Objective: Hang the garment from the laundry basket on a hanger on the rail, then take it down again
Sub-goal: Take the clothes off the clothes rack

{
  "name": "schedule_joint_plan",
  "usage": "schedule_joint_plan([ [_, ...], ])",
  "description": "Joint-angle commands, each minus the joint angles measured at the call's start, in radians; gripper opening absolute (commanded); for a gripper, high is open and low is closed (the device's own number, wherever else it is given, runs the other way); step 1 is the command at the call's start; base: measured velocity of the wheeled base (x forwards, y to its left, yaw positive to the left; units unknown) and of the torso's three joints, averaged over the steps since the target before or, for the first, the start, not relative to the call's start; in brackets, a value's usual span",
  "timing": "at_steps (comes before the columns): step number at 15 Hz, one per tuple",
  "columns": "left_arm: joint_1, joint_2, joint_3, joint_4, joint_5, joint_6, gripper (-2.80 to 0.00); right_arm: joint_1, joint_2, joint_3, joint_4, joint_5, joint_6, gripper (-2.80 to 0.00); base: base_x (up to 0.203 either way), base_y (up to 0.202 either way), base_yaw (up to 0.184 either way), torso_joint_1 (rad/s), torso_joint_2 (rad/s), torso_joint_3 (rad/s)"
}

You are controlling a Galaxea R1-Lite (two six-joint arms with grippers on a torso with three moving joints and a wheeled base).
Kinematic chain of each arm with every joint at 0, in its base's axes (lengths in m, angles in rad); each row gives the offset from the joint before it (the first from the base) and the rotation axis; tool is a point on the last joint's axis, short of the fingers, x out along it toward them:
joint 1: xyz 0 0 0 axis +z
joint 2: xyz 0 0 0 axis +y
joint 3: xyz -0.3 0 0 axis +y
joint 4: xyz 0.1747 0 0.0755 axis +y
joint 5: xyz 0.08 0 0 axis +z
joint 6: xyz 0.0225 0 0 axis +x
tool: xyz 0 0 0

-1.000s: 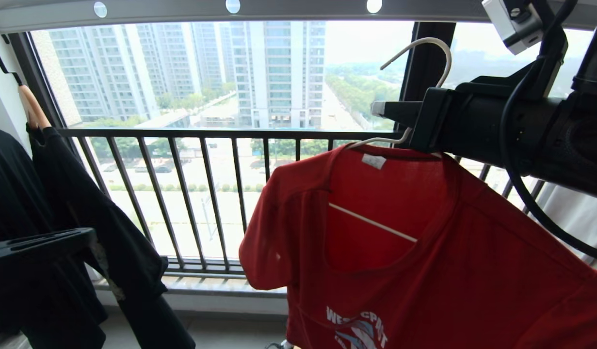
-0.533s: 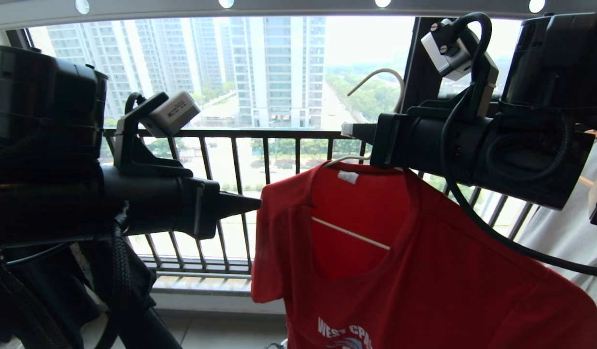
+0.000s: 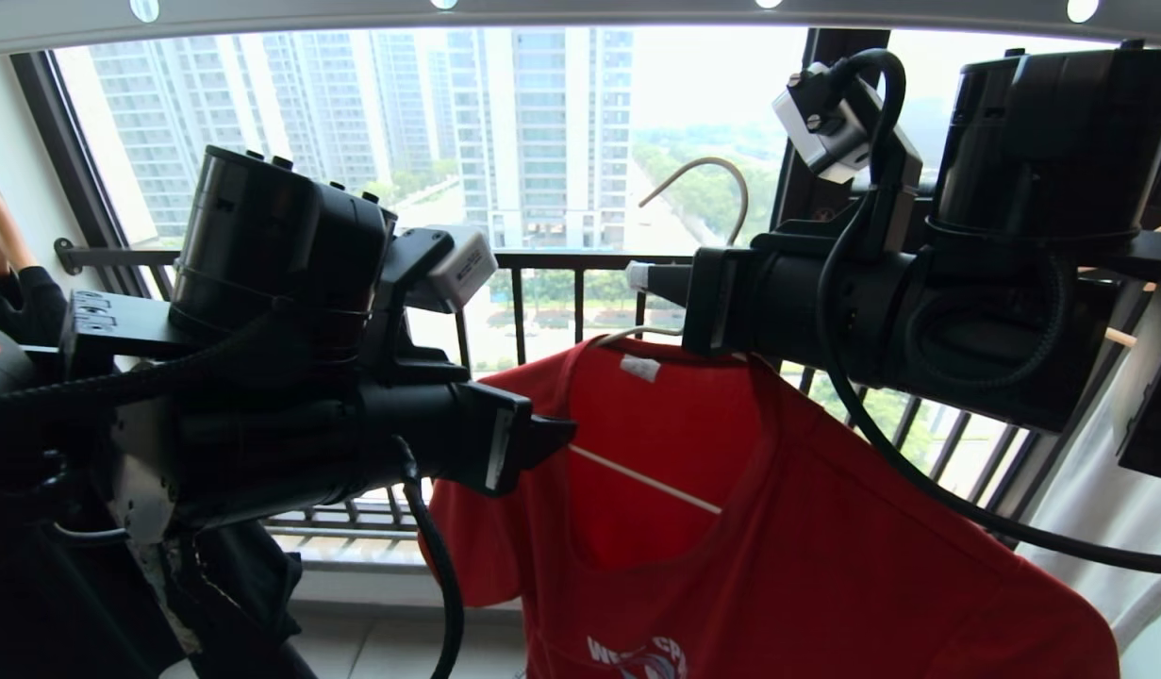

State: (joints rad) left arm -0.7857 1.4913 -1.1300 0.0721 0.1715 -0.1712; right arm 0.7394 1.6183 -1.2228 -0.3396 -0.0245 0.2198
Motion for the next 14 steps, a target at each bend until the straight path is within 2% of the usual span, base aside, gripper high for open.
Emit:
schedule_joint_plan([
  [1,-0.024,0.017,0.003,0.0,0.032,0.002,0.0,0.002,0.009,0.0,-0.002,0.0,0.001,-2.8,0.0,0.0,0.0,0.0,0.0,0.0],
  [4,-0.02,0.045,0.002,0.0,0.146,0.02,0.0,0.006,0.002,0.001,-0.002,0.0,0.001,-2.8,0.0,0.0,0.0,0.0,0.0,0.0],
  [7,-0.018,0.062,0.002,-0.015,0.183,0.028,0.0,0.016,-0.009,0.004,-0.001,0.0,0.001,-2.8,0.0,0.0,0.0,0.0,0.0,0.0],
  [9,-0.02,0.058,0.013,-0.074,0.179,0.023,0.0,0.029,-0.015,0.008,0.0,-0.002,0.001,-2.8,0.0,0.0,0.0,0.0,0.0,0.0],
  [12,-0.023,0.056,0.021,-0.083,0.158,0.024,0.0,0.037,-0.017,0.009,-0.001,-0.002,0.001,-2.8,0.0,0.0,0.0,0.0,0.0,0.0],
  [14,-0.022,0.081,0.023,-0.083,0.17,0.029,0.0,0.04,-0.02,0.009,-0.001,-0.002,0.001,-2.8,0.0,0.0,0.0,0.0,0.0,0.0],
])
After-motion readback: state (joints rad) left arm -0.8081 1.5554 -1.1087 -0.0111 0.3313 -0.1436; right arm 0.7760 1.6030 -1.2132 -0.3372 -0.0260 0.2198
